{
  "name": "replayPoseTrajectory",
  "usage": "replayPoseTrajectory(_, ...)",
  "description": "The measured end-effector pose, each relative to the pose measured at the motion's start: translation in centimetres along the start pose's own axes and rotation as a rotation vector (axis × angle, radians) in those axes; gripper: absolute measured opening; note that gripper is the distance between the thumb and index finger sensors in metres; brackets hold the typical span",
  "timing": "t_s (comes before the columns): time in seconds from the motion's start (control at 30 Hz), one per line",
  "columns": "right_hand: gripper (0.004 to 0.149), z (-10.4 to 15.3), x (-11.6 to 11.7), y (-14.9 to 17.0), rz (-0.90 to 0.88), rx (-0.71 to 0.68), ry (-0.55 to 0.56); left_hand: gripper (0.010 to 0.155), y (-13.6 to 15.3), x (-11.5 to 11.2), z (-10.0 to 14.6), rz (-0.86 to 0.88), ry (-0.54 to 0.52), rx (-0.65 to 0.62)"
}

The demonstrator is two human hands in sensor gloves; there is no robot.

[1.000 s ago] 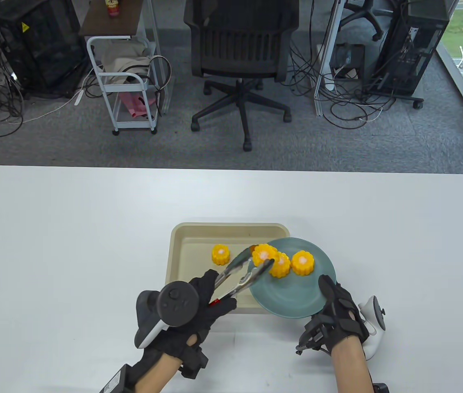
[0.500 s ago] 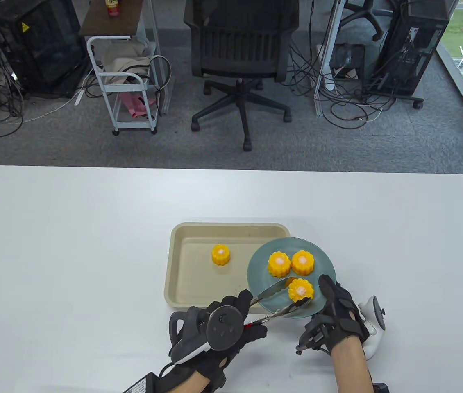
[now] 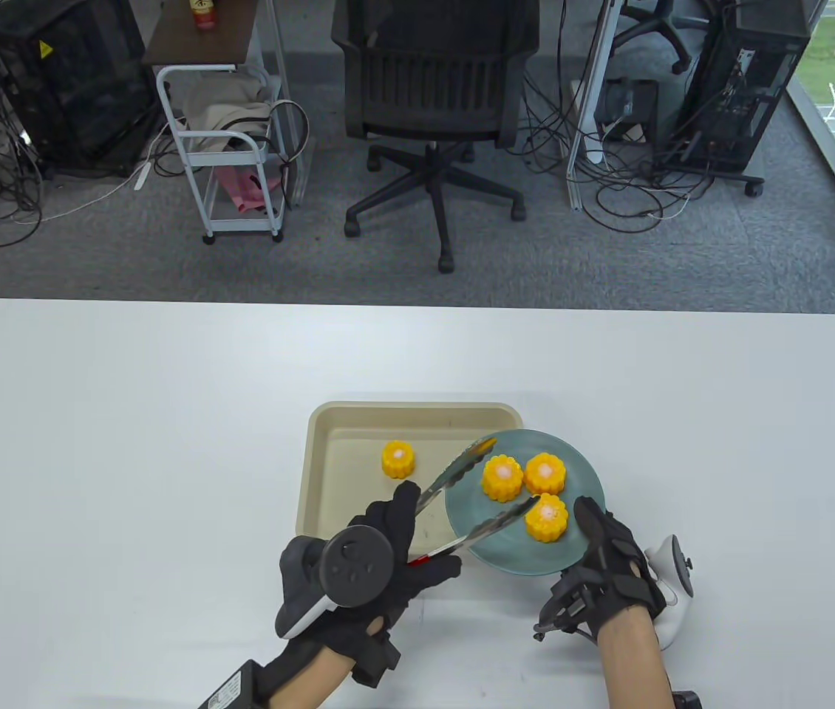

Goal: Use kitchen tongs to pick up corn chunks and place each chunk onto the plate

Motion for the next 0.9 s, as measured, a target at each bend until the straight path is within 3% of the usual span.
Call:
replayPoseTrajectory(0.3,0.054,0.0,0.0,0.0,-0.002,-0.002,0.001,0.095,6.8,0.6,-0.6,0.072,-0.025,0.237)
replayPoseTrajectory(0.5,0.055,0.0,-0.1,-0.1,-0.009,-0.005,0.003,0.095,10.5,-0.6,-1.0,0.081,0.025,0.385)
replayPoseTrajectory(0.7,0.055,0.1,-0.2,-0.2,-0.007,-0.009,0.009,0.095,12.8,-2.8,-1.9,0.013,0.109,0.490)
replayPoseTrajectory(0.9,0.055,0.2,-0.4,-0.3,-0.001,-0.020,0.019,0.095,13.2,-4.3,-2.6,-0.139,0.205,0.515)
Point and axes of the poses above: the tracker on the back of each hand, its own y axis roughly to the little-finger side, its own z axis roughly from the fingertips to the wrist, x = y × z, the point moved 4 cm from there along -z, roughly from the wrist to the fingertips, and after that the axes turned 14 degrees about -x, right-handed, at the moved point
